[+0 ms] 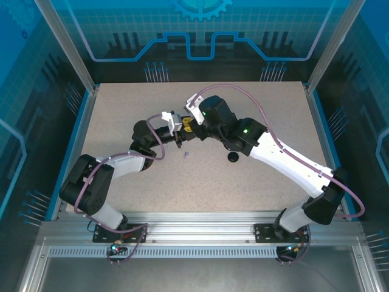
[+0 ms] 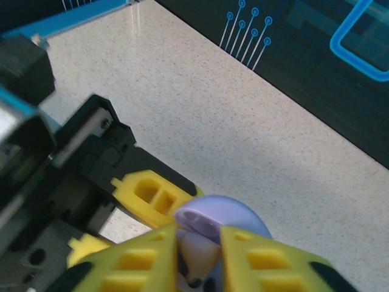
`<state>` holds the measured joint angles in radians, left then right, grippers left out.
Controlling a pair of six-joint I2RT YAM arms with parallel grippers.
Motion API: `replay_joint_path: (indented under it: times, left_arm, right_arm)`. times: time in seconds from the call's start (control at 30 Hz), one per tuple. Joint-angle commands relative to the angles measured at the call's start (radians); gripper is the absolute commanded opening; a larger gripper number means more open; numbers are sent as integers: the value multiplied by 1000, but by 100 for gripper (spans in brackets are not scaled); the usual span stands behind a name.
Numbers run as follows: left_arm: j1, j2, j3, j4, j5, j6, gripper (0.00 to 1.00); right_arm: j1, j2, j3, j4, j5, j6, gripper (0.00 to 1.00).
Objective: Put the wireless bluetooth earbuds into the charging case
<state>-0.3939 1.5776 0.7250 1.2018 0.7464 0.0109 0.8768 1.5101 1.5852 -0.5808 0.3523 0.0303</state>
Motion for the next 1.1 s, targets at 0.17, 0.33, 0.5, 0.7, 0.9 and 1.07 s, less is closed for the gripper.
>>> replay_joint_path:
  times: [0.17,0.33,0.5,0.7,0.9,1.07]
  left_arm:
    - [-9,-4,8,88,-52,29,0]
    - [-5,-8,-9,122,-104,23,0]
    - [27,-22,-41,195,-180,-34,0]
    - [60,-79,-69,196,-272,-47,0]
    - [89,-119,-84,194,-351,-72,0]
    - [118,-144,-88,184,-381,-122,0]
  right_arm:
    - [-24,-79,116,2,-27,214,60]
    - [-89,-152,82,-25,59,383,63]
    - [-179,-182,-33,-70,102,560,64]
    - [-199,-96,-147,-69,84,706,64]
    - [-182,107,-161,-48,2,825,61]
    - [-136,325,-67,-88,-47,901,57]
